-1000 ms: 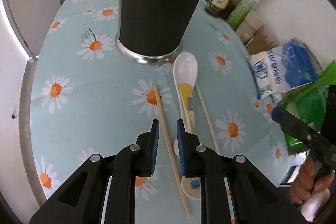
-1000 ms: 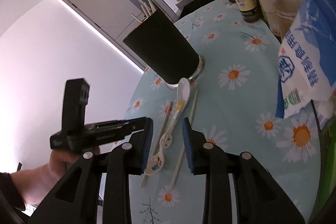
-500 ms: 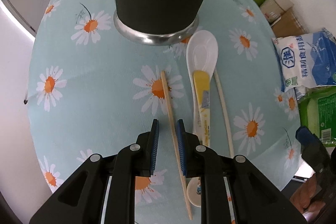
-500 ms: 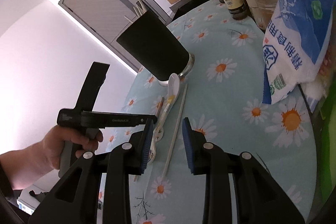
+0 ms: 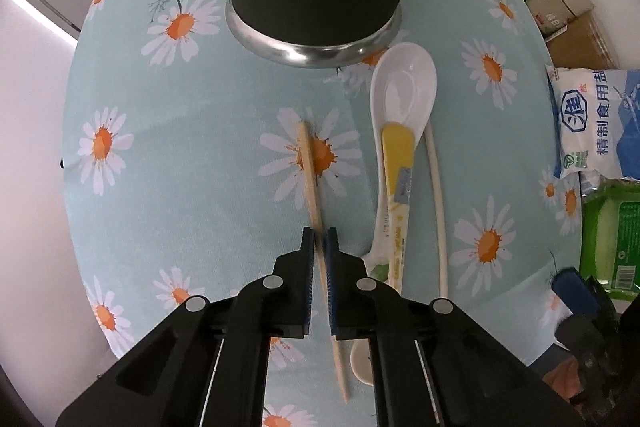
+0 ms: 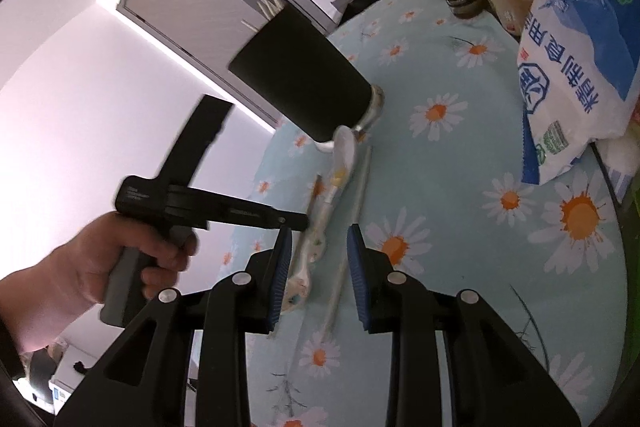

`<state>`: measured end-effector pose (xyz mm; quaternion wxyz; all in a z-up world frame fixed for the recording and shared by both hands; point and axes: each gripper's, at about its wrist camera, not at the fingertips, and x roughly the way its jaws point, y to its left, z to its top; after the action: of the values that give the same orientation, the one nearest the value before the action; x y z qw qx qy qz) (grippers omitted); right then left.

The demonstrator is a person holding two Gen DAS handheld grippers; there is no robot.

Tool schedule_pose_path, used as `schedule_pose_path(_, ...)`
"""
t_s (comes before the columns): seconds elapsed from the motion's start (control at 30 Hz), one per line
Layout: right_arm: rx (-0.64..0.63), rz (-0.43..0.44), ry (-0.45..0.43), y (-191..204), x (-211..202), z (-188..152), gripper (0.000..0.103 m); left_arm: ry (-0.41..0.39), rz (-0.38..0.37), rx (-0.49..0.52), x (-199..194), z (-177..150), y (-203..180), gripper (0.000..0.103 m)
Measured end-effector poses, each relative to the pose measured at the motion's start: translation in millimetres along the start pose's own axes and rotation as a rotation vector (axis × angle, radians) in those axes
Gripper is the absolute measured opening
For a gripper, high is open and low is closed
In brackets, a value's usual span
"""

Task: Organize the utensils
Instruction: 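Close the left tool on a wooden chopstick beside the white spoon, then grasp a pale chopstick with the right tool while the left tool lifts its chopstick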

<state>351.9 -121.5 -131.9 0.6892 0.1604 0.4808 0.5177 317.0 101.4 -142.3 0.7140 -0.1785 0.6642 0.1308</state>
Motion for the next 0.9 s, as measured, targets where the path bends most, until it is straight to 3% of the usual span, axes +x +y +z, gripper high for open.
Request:
schedule_pose_path(0.27, -0.009, -0.050, 0.050, 7.1, 1.8, 14.2, 0.030, -0.042, -0.105, -0.056, -2.2, -7.1, 24.1, 0.003)
schedule_pose_path(0.47, 0.022, -0.145, 0.210, 11.6, 25.0, 39.1, 0.034, -0.100, -0.170, -0.076, -9.7, -25.3, 42.7, 0.003)
schedule_pose_path(0.9, 0.056, -0.374, 0.449, 26.1, 82.9, 68.1, 0.034, -0.253, -0.354, -0.115, -54.0, -73.2, 81.9, 0.003)
